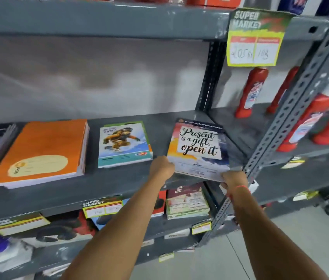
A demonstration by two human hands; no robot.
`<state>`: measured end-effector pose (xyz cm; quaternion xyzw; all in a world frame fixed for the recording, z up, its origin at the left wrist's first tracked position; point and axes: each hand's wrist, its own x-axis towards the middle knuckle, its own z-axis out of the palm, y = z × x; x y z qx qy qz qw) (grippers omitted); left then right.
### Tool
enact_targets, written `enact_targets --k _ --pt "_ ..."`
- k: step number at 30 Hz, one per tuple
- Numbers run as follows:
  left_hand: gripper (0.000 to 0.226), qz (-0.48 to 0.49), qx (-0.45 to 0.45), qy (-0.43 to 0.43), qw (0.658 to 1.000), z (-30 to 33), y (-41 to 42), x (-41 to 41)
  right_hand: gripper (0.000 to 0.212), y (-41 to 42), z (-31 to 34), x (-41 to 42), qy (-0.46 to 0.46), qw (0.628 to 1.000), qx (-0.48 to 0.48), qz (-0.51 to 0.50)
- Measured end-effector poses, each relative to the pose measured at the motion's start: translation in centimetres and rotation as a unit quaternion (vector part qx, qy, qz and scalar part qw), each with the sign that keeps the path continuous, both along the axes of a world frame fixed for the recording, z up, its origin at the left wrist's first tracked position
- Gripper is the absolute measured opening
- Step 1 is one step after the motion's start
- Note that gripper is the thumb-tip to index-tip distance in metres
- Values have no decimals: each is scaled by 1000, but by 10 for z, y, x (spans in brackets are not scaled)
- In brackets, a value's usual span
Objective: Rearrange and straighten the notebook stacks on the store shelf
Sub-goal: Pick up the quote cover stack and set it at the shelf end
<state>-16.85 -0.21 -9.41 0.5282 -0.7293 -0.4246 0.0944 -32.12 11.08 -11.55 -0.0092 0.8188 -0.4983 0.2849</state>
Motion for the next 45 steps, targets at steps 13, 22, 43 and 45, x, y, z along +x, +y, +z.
enact_targets --k 13,22,43,45 --pt "36 108 104 182 972 19 1 -1 22 9 20 -5 -6 1000 -27 -14" --pt "38 163 12 254 953 65 -41 113 15 -50 73 91 -20 984 -161 67" --pt "37 347 -65 179 918 36 -159 573 19 -220 57 518 -57 946 -191 257" --pt "27 357 -41 183 915 25 -167 583 17 -228 49 529 -31 950 -174 256"
